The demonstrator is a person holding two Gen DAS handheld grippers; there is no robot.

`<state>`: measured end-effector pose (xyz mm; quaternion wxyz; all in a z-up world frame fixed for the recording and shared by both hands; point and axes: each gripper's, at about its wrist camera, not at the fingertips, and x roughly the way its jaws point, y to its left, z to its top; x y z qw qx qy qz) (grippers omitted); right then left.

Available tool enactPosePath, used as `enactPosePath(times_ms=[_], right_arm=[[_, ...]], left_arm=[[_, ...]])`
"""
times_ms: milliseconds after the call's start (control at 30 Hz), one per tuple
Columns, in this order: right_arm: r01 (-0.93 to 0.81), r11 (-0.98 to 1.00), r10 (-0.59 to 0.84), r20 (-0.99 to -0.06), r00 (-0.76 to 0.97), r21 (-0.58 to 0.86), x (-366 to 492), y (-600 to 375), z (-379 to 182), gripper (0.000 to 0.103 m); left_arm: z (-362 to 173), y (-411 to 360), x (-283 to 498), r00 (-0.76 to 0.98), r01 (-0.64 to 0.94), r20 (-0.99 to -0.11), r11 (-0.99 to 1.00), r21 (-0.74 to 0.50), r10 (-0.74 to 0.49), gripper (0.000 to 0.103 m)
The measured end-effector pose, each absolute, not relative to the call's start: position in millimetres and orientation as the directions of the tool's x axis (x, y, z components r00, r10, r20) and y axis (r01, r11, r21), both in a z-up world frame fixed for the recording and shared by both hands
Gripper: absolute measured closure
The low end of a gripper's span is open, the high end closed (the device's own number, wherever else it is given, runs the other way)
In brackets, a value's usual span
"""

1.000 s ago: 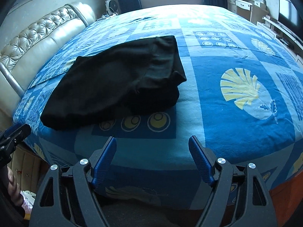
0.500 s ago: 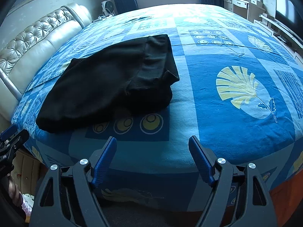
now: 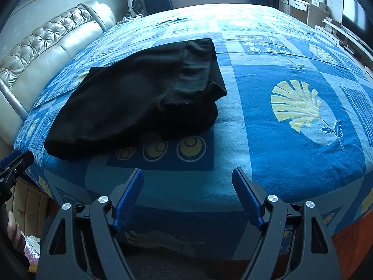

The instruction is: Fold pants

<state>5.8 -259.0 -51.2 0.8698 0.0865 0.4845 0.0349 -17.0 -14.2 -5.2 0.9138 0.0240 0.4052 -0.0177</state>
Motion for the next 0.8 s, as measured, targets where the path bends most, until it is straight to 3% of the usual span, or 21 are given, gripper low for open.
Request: enactPosePath(times_ms=[800], right_arm=[[0.003, 0.984, 0.151, -0.839, 0.523, 0.179, 4.9, -252.7, -53.2, 0.026]], left_arm=[[-3.8, -20.4, -19.3, 0.681, 0.047, -0.732, 0.997, 0.062, 0.014, 0.005]])
